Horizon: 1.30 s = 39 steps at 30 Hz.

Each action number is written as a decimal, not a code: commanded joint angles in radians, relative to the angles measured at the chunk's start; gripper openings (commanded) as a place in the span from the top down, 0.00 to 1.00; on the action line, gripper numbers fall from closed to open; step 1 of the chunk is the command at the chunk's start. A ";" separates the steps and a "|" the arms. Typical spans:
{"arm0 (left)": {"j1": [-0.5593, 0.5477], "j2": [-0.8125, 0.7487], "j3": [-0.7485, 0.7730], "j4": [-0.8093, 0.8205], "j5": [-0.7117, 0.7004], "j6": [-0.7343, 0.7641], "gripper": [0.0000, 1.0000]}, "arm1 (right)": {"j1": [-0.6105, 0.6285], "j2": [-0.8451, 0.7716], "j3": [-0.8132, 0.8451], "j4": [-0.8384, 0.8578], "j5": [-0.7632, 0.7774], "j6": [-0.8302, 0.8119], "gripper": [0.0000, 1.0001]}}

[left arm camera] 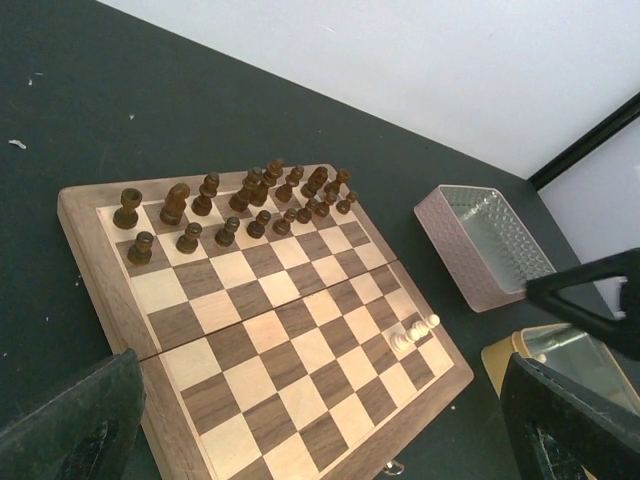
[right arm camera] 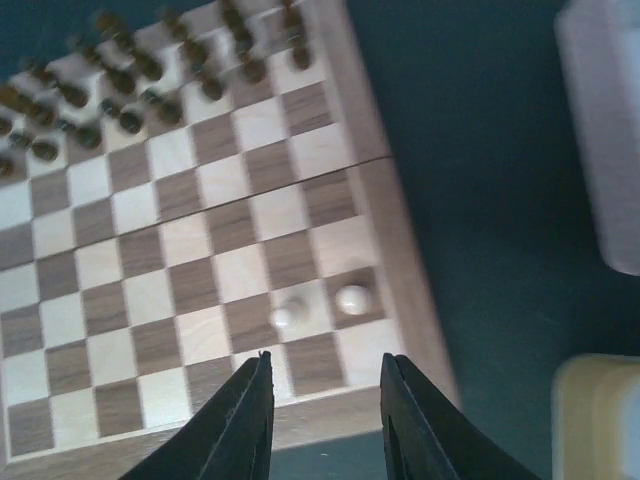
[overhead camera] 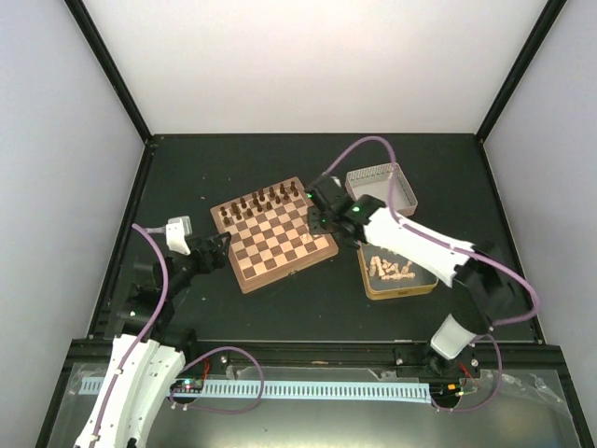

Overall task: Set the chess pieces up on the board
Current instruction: Pick up the chess piece from the storage box.

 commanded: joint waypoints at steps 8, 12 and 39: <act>-0.004 0.020 0.022 0.053 0.028 0.008 0.01 | -0.268 -0.378 -0.455 0.052 0.100 0.101 0.67; -0.004 0.038 0.025 0.065 0.042 -0.001 0.01 | -0.358 -0.385 -0.532 0.094 0.050 0.061 0.67; -0.003 0.034 0.027 0.056 0.051 -0.024 0.01 | -0.404 -0.126 -0.494 0.235 0.069 -0.038 0.86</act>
